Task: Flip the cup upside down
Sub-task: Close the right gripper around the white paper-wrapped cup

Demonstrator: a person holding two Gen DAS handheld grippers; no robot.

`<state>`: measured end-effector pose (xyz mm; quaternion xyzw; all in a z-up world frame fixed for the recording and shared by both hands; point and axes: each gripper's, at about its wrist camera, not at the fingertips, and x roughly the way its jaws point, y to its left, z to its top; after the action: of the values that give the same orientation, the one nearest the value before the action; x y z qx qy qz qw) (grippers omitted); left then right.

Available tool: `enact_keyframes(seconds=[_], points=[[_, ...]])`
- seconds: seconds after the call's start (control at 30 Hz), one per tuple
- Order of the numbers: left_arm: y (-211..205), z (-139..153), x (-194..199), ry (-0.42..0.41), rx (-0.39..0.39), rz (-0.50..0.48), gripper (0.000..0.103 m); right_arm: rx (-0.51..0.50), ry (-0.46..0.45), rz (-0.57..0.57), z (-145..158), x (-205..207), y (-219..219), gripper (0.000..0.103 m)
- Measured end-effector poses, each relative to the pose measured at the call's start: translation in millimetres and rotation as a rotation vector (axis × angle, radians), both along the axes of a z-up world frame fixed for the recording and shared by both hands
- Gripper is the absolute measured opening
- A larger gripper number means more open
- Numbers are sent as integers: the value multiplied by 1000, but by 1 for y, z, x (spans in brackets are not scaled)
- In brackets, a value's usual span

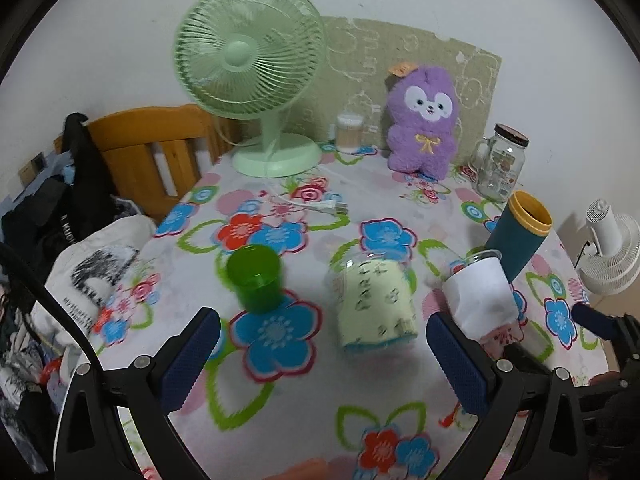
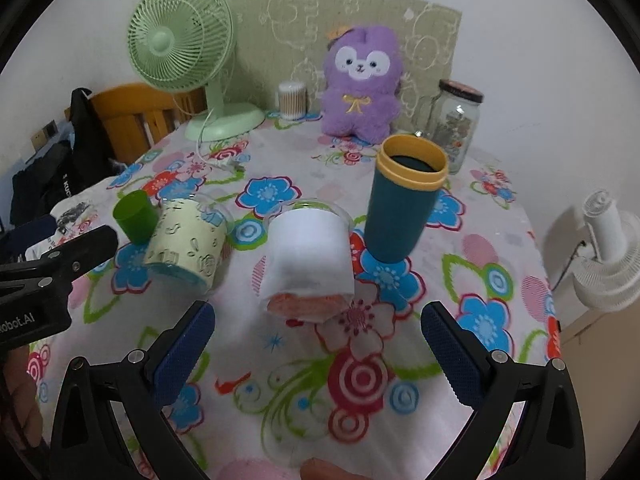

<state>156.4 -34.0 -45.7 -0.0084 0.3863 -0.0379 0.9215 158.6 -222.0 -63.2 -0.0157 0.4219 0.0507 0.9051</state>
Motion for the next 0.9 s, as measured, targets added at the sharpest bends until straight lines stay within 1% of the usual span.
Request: enact_keyframes(seconds=[0.13,0.27,0.43,0.63,0.7,0.77,0.83,0.9], points=[[-17,1,16,-10,24,-47,103,69,42,-19,-7,24,-10,103],[-25,1,28,-17,43,-60,103,67,50,-24,-10,38,-11,103],[-24,-8,42,16,55,-46,103,56,98,-20,-21,55,-9,103],[-23,-14,45,18,86,-26,103,77,152,-9,-35,65,-5,103],[-22,-15,46,21,93,-23,103,80,173,-2,-39,68,-2,99],[-21,-16,47,23,100,-17,103,66,180,0,-41,70,0,82],[-19,-18,46,29,101,-13,103,63,188,2,-43,72,1,72],[-18,-19,46,33,97,-13,103,57,182,2,-43,71,1,71]])
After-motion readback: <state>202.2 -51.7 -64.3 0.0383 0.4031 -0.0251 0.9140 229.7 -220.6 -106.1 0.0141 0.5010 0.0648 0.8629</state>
